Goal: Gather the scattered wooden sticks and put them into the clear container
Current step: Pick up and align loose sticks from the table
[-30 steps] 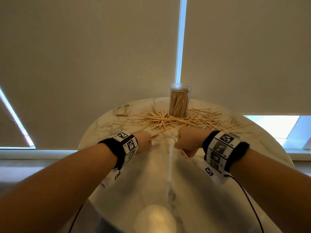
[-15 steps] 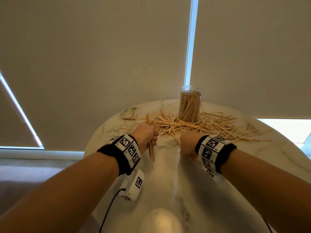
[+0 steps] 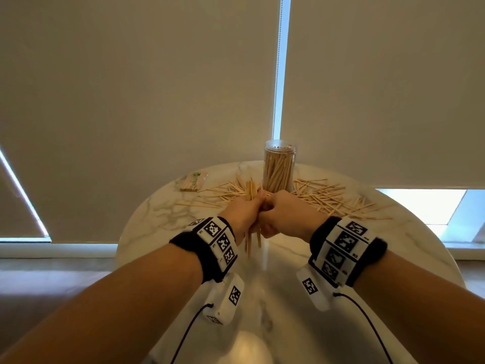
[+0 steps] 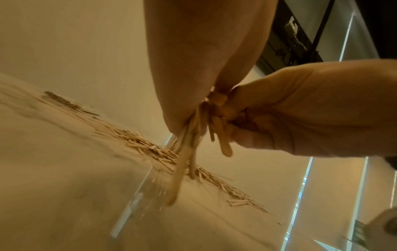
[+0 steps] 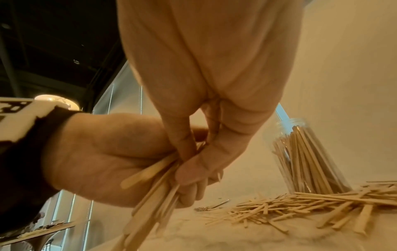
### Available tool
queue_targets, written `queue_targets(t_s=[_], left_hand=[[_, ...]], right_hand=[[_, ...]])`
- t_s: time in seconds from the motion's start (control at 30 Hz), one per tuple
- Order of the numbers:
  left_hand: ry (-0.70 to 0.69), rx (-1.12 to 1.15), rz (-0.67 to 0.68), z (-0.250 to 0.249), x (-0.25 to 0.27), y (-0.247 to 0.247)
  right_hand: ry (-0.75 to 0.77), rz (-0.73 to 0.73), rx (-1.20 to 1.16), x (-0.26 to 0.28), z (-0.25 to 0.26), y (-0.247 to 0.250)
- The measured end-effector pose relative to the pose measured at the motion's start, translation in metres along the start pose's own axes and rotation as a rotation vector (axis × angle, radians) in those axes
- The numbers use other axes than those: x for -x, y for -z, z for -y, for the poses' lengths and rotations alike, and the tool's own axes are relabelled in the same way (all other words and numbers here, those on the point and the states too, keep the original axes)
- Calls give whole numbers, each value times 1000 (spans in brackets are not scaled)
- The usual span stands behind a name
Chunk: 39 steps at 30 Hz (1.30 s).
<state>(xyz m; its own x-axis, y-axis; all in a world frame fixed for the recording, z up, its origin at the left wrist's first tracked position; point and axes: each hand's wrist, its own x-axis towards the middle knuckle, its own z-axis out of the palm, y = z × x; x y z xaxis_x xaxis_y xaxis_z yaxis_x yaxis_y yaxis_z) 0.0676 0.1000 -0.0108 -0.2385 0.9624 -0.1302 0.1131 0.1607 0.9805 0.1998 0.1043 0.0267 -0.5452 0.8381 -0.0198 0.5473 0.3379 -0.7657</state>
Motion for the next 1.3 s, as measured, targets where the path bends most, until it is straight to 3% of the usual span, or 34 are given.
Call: queue_targets(t_s=[0.2,0.33,0.47,0.6,0.7,0.8,1.03,1.2,1.3], left_hand=[[-36,-27,-197,-6,9,2],[-66,293,-202,-19,17,-2],[-98,502,-157,-29,27,-9],[-81,415,-84,-26,35,-11],[-16,334,61,-28,39,-11],[46,270,151,-31,40,-10],[28,284,139,-39,37,-8],[-59,512,-200,-63,26,27],[6,271,-54,-64,25,21]], right_hand=[[34,-146,-26,11,4,2],[53,44,333,23,8,-6],[9,169,-106,29,11,-12],[40,210,-99,31,15,-8],[71,57,41,29,9,-6],[218,-12,180,31,2,-2],[227,-115,356,31,-9,2],[134,-21,506,32,-12,9],[150,-51,576,30,-8,8]])
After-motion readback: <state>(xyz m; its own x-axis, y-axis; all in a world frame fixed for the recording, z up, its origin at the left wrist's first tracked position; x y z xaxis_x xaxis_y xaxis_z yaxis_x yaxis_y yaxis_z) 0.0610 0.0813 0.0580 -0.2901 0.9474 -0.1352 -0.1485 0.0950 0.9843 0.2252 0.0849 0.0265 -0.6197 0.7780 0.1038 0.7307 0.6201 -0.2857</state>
